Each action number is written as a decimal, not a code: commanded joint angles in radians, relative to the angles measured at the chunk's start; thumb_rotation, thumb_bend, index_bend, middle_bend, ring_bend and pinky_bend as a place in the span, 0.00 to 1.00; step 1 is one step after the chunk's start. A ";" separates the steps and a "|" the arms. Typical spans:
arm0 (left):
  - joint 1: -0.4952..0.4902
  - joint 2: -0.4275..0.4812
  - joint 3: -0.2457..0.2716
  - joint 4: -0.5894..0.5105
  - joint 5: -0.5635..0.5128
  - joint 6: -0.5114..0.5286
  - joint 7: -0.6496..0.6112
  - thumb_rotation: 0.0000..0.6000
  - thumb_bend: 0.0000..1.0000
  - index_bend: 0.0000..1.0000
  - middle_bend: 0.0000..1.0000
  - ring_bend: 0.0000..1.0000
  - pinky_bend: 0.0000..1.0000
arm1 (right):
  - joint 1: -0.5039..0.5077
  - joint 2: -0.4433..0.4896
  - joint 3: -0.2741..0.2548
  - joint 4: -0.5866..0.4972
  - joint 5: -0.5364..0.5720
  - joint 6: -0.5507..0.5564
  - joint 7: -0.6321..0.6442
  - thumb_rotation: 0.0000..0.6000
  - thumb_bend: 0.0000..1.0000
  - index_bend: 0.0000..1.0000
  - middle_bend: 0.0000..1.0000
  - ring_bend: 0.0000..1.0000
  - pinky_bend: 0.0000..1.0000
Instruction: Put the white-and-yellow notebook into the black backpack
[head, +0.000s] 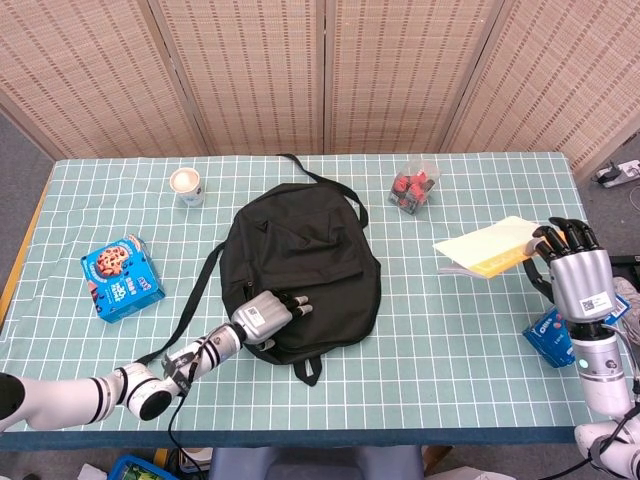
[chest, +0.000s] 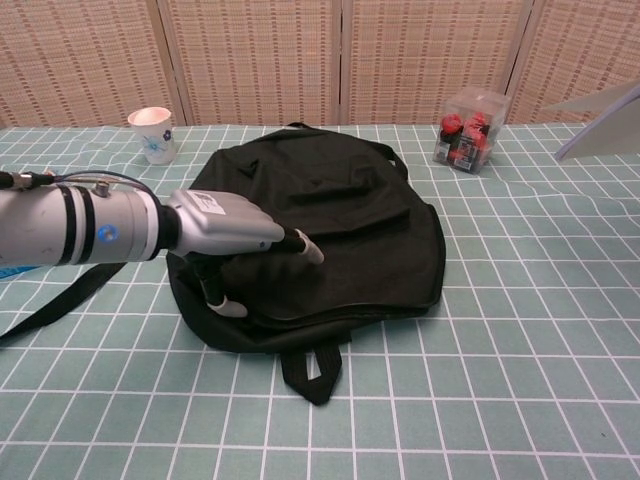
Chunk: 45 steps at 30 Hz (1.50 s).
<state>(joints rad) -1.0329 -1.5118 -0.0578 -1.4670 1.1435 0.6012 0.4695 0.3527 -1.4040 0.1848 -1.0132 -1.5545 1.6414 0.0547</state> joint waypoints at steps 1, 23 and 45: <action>0.000 -0.020 -0.001 0.027 0.014 0.025 -0.012 1.00 0.16 0.01 0.07 0.15 0.21 | -0.001 0.000 0.001 -0.001 0.001 0.000 -0.001 1.00 0.31 0.84 0.43 0.26 0.28; 0.035 -0.104 -0.004 0.200 0.220 0.066 -0.391 1.00 0.27 0.38 0.13 0.22 0.21 | 0.004 -0.016 0.005 0.022 0.008 -0.016 0.013 1.00 0.31 0.85 0.44 0.27 0.29; 0.086 -0.131 -0.030 0.262 0.264 0.174 -0.592 1.00 0.48 0.62 0.23 0.23 0.21 | 0.000 -0.014 0.018 0.020 0.011 0.008 0.044 1.00 0.31 0.86 0.44 0.28 0.29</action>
<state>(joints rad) -0.9556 -1.6483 -0.0799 -1.1985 1.4147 0.7639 -0.1096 0.3534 -1.4184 0.2016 -0.9921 -1.5433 1.6483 0.0977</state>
